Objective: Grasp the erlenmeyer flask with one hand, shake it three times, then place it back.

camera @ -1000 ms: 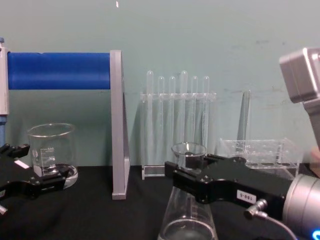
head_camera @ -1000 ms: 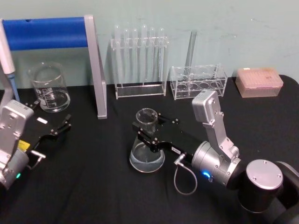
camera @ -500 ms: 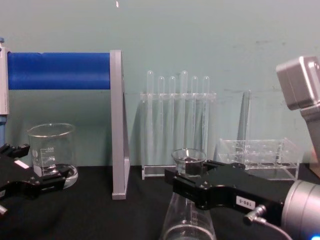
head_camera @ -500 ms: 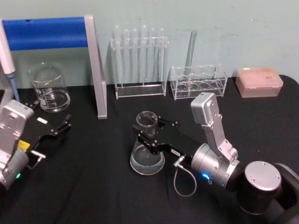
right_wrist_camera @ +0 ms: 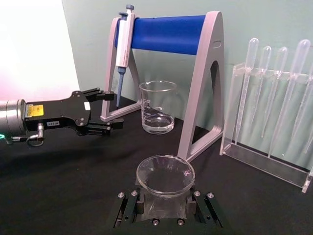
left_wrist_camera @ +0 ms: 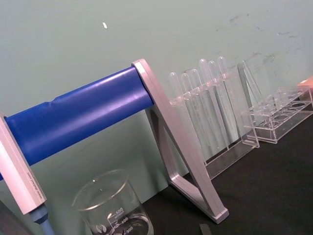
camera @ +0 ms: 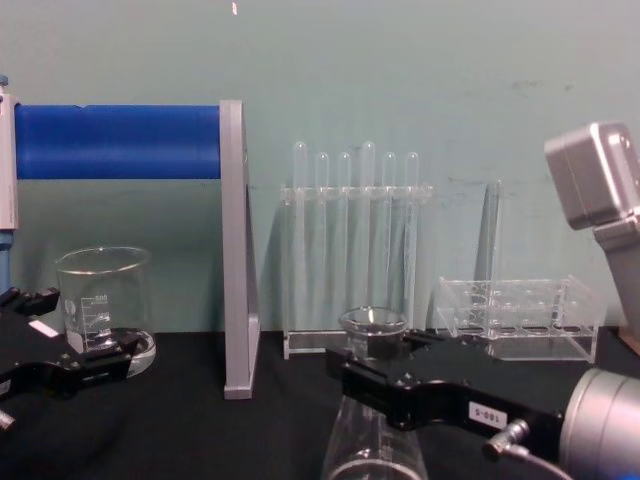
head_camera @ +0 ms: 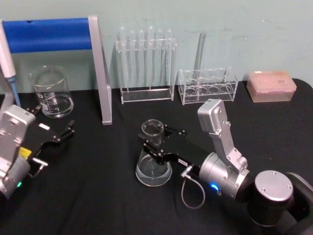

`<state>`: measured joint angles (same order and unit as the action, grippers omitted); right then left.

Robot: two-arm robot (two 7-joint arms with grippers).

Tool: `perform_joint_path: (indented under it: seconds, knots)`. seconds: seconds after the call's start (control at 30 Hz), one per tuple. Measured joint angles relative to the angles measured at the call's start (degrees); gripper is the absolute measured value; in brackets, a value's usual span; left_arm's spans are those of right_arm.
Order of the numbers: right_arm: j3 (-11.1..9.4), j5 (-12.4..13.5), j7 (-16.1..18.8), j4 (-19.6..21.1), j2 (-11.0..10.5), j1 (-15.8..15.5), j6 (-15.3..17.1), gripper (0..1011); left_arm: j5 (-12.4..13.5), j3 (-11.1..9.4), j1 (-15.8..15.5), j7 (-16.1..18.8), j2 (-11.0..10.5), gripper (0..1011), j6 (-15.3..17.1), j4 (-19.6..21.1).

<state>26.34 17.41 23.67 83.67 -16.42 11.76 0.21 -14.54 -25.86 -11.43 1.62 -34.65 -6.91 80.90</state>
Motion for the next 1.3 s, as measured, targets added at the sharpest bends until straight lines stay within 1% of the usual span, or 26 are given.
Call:
perform_joint_path:
  seconds: [0.83, 0.93, 0.97, 1.03, 1.07, 1.1, 1.17, 1.2, 1.27, 1.3]
  knots:
    - [0.14, -0.08, -0.05, -0.11, 0.06, -0.03, 0.38, 453, 0.00, 0.00, 0.00, 0.00, 0.00, 1001, 0.00, 0.00]
    - [0.14, -0.12, -0.06, -0.12, 0.03, -0.05, 0.52, 528, 0.00, 0.00, 0.00, 0.00, 0.00, 1001, 0.00, 0.00]
    - [0.14, -0.12, -0.07, -0.12, 0.03, -0.05, 0.52, 590, 0.00, 0.00, 0.00, 0.00, 0.00, 1001, 0.00, 0.00]
    - [0.13, -0.12, -0.07, -0.12, 0.03, -0.05, 0.52, 627, 0.00, 0.00, 0.00, 0.00, 0.00, 1001, 0.00, 0.00]
    - [0.14, -0.12, -0.07, -0.12, 0.03, -0.05, 0.52, 672, 0.00, 0.00, 0.00, 0.00, 0.00, 1001, 0.00, 0.00]
    - [0.13, -0.12, -0.07, -0.12, 0.03, -0.05, 0.52, 686, 0.00, 0.00, 0.00, 0.00, 0.00, 1001, 0.00, 0.00]
    - [0.14, -0.12, -0.07, -0.12, 0.03, -0.05, 0.51, 769, 0.00, 0.00, 0.00, 0.00, 0.00, 1001, 0.00, 0.00]
    - [0.13, -0.12, -0.07, -0.12, 0.03, -0.05, 0.51, 789, 0.00, 0.00, 0.00, 0.00, 0.00, 1002, 0.00, 0.00]
    - [0.13, -0.12, -0.07, -0.12, 0.03, -0.04, 0.50, 863, 0.00, 0.00, 0.00, 0.00, 0.00, 1001, 0.00, 0.00]
    - [0.13, -0.12, -0.07, -0.11, 0.03, -0.04, 0.50, 863, 0.00, 0.00, 0.00, 0.00, 0.00, 1001, 0.00, 0.00]
